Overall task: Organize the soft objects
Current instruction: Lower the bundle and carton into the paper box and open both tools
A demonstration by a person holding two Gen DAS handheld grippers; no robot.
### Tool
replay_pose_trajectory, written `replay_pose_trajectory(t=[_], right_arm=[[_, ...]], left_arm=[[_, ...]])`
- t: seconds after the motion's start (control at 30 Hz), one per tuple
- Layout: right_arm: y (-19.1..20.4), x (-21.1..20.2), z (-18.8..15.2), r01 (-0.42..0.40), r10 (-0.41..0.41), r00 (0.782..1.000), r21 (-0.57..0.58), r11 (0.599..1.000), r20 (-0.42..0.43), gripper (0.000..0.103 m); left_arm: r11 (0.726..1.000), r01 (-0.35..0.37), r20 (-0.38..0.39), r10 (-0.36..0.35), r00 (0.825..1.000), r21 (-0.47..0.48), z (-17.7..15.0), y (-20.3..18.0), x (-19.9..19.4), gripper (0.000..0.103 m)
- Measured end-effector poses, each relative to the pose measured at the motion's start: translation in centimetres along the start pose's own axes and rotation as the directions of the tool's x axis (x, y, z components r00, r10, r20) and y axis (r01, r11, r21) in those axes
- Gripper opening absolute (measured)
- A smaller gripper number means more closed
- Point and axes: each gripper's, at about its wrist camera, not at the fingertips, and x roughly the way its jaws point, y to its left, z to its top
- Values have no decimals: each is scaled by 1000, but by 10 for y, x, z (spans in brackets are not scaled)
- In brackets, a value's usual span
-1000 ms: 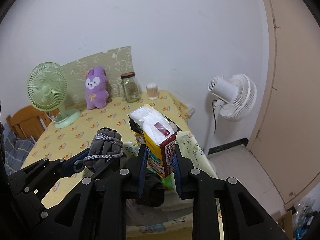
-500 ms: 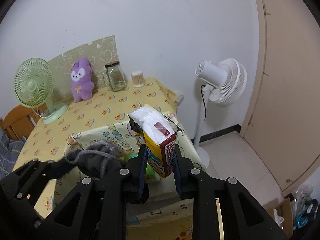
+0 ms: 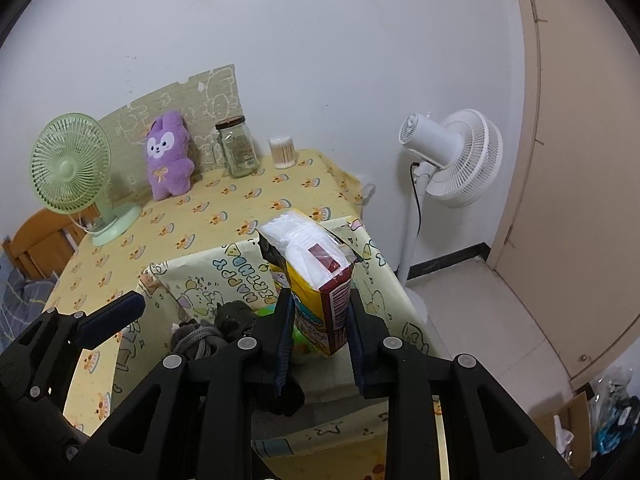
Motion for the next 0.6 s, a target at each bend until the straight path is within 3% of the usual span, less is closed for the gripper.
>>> replay_pose_trajectory(t=[0.23,0.43,0.6], right_arm=[[0,2,2,-12,12,1000,13,1000,15,68],[1,-2,2,-7,6,999,15,1000,32,83],[7,-8,4,-1,0,999,10,1000,49,88]], left_arm=[[1000,12,-1,-12,1000,-14,2,4,3,90],[1000,16,3,-16,1000,-18,2,5,0,95],[1000,9,18,-9,1000,-23,3,10,-7,96]])
